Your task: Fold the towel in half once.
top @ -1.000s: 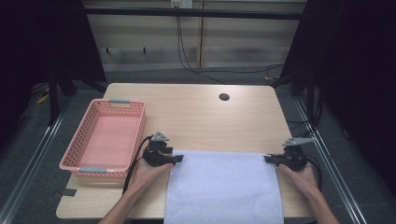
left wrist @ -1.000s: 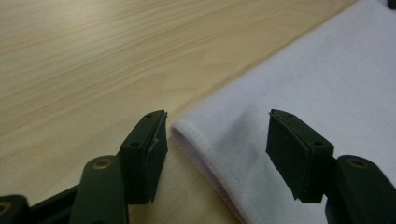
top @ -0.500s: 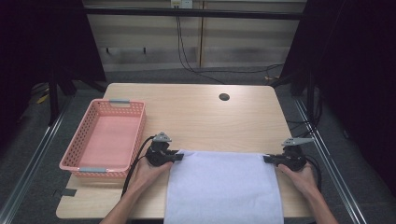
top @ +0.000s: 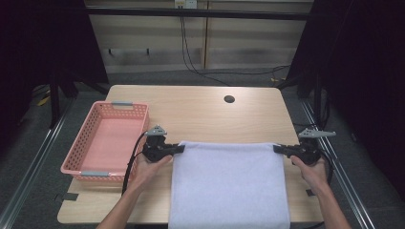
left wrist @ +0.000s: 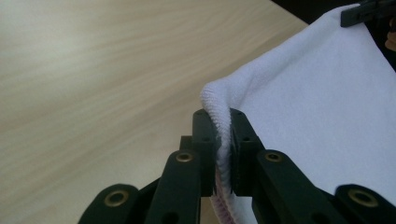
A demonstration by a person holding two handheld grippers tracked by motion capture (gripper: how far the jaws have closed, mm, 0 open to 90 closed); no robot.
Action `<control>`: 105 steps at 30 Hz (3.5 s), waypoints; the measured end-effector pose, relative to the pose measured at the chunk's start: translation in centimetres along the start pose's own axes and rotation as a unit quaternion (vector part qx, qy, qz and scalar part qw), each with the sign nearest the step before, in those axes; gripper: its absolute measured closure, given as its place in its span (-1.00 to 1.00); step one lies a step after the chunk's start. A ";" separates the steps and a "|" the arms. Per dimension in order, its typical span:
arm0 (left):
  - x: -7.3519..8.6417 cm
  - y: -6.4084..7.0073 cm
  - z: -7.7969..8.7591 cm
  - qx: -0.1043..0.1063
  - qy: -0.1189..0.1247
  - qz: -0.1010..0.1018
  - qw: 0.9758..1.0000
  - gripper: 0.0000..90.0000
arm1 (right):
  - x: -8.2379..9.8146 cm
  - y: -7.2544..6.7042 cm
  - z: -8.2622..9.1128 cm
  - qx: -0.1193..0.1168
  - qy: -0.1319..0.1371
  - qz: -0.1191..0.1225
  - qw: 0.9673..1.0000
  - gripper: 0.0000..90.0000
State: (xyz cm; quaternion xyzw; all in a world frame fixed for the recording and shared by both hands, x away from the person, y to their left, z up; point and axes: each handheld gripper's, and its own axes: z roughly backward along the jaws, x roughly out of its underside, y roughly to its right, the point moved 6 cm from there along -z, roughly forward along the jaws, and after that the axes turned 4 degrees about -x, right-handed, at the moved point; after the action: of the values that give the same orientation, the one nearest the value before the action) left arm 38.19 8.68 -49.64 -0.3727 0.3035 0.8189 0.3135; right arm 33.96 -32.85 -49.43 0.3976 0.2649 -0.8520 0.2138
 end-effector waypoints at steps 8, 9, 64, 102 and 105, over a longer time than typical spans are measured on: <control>-2.4 -0.4 1.1 -0.013 0.016 -0.009 1.000 0.86 | -3.3 0.2 0.0 0.004 0.011 0.019 1.000 0.90; -2.8 -0.4 1.2 -0.012 0.021 -0.009 1.000 0.86 | -3.6 0.3 0.1 0.003 0.012 0.019 1.000 0.90; -4.3 2.8 5.8 0.001 0.103 -0.035 0.994 0.82 | -5.5 -2.1 4.1 -0.042 0.083 0.040 0.995 0.90; 8.8 7.9 8.1 0.079 -0.038 -0.051 0.995 0.26 | 8.7 -8.9 7.2 -0.077 -0.038 0.055 0.995 0.25; 7.4 7.0 7.0 0.069 -0.035 -0.042 0.996 0.37 | 7.5 -9.1 6.8 -0.063 -0.018 0.052 0.996 0.23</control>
State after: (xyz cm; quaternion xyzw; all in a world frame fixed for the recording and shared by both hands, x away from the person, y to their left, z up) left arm 26.15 11.56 -49.99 -0.3333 0.3322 0.7947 0.3834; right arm 20.47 -31.24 -49.18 0.3815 0.2934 -0.8282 0.2872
